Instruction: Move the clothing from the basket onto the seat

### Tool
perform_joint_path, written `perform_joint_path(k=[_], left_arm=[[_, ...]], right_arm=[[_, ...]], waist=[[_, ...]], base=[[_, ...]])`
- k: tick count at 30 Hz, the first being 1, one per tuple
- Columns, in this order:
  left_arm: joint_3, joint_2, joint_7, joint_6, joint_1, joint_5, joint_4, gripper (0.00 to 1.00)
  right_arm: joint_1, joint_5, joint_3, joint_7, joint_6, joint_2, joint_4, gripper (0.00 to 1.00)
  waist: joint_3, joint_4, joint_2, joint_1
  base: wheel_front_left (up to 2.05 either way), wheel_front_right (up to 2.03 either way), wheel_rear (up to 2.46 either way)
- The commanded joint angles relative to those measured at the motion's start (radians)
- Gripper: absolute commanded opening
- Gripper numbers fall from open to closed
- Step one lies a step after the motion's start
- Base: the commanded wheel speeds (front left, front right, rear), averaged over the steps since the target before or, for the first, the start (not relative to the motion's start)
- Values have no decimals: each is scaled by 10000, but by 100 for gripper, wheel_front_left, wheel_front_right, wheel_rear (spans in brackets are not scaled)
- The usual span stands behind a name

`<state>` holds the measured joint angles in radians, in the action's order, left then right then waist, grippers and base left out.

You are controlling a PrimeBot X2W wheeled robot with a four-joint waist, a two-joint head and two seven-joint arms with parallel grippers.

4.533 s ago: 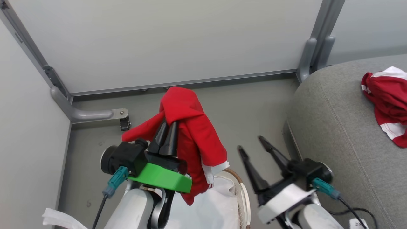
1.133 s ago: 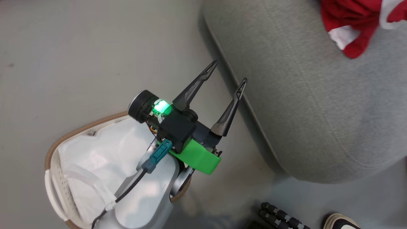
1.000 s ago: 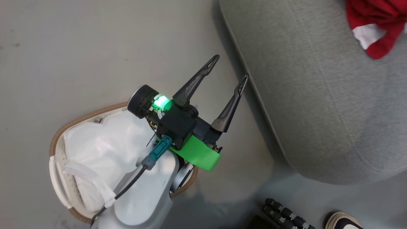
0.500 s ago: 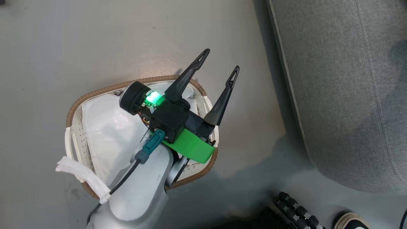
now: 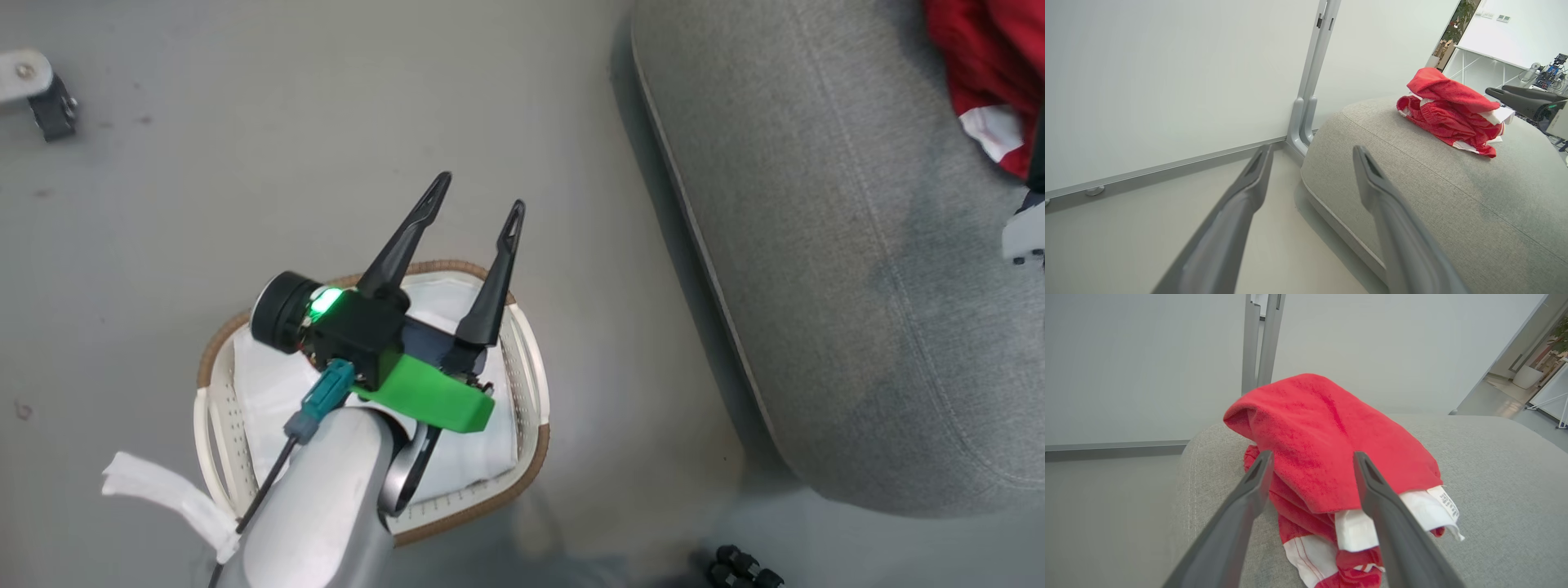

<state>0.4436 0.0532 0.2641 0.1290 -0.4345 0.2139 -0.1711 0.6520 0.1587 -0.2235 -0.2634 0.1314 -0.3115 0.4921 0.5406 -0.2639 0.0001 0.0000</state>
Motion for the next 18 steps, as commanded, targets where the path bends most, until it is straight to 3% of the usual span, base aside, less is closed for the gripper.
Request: perform_joint_path(k=[1,7,18], left_arm=[[-191,41,3,26,278,-87,-40,100],[-1313,2,3,23,1160,-148,-98,100],[-2833,-14,3,-229,2267,-190,-150,100]], right_arm=[[-279,141,-16,-18,-14,72,-232,100],[-1111,389,556,-17,-14,634,-1015,100],[-2329,345,1544,-17,-14,1420,-1062,100]], waist=[[-929,10,-1,0],[-1887,421,-1,0],[-3111,1415,-1,0]], base=[[0,0,0],[0,0,0],[0,0,0]])
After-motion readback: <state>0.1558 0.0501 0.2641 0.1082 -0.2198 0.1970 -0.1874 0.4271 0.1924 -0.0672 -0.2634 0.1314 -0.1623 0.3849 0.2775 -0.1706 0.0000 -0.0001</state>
